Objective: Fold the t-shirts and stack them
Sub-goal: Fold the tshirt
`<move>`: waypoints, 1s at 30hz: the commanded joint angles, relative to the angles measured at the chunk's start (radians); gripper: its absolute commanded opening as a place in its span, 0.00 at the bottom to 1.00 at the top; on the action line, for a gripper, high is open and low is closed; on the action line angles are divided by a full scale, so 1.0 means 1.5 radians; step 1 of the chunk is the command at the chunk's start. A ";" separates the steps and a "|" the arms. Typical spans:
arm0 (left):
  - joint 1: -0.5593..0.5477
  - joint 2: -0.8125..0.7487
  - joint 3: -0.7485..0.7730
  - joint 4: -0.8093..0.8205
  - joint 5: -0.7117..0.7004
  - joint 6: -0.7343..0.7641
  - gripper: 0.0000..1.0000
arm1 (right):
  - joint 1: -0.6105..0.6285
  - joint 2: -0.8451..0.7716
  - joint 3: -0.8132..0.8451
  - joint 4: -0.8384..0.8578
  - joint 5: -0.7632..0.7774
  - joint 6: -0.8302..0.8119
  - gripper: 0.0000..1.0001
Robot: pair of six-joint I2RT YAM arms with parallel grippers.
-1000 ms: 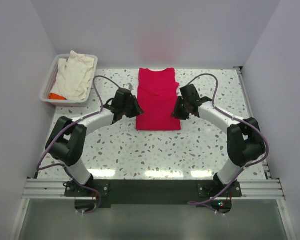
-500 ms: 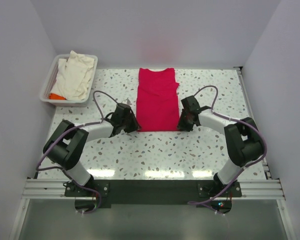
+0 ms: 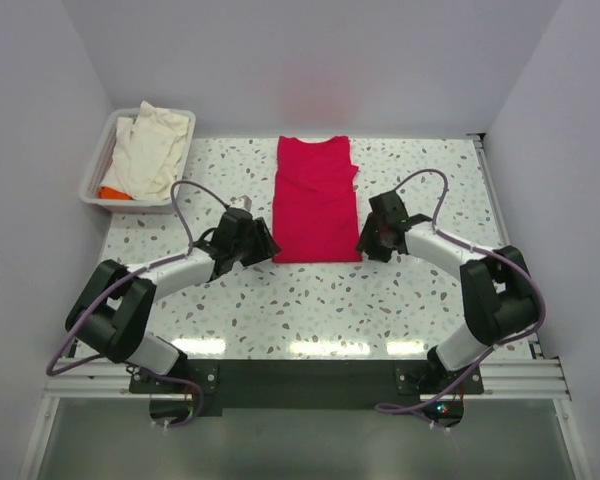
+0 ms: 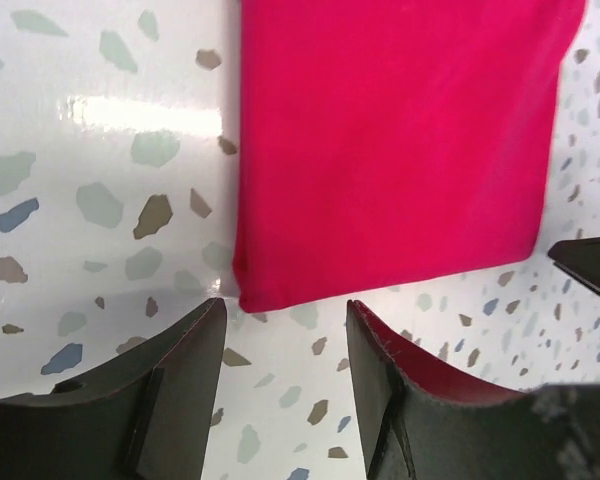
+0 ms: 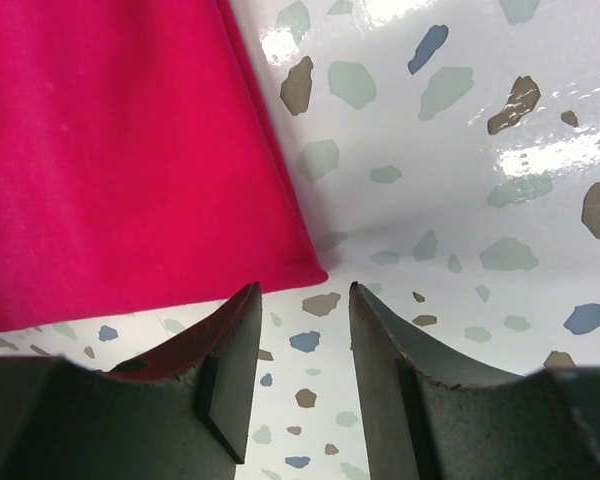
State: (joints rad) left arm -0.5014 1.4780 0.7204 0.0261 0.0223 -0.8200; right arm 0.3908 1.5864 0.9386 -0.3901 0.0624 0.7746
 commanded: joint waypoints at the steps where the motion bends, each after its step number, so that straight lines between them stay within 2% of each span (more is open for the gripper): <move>1: 0.004 0.030 -0.022 0.033 0.002 -0.011 0.56 | 0.003 0.016 -0.004 0.030 0.003 0.006 0.46; 5: 0.004 0.061 -0.036 0.069 0.013 -0.022 0.54 | 0.002 0.016 -0.014 0.044 0.003 0.013 0.48; 18: 0.002 0.116 -0.041 0.105 0.016 -0.039 0.42 | 0.006 0.039 -0.050 0.099 -0.011 0.046 0.46; 21: -0.001 0.123 -0.040 0.106 0.016 -0.040 0.36 | 0.007 0.049 -0.051 0.116 -0.022 0.054 0.46; 25: -0.001 0.129 -0.031 0.102 0.015 -0.038 0.21 | 0.006 0.056 -0.045 0.119 -0.022 0.057 0.42; 26: -0.001 0.128 -0.028 0.097 0.014 -0.036 0.19 | 0.006 0.056 -0.044 0.120 -0.023 0.059 0.40; 29: -0.001 0.121 -0.014 0.080 0.014 -0.030 0.06 | 0.006 0.049 -0.039 0.113 -0.025 0.059 0.19; 30: -0.001 0.118 -0.009 0.076 0.013 -0.028 0.03 | 0.006 0.045 -0.039 0.111 -0.024 0.058 0.09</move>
State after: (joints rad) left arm -0.4999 1.6478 0.6811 0.1940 0.0498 -0.8795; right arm 0.3927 1.6516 0.8745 -0.2310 0.0299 0.8486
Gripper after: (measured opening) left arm 0.067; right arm 0.133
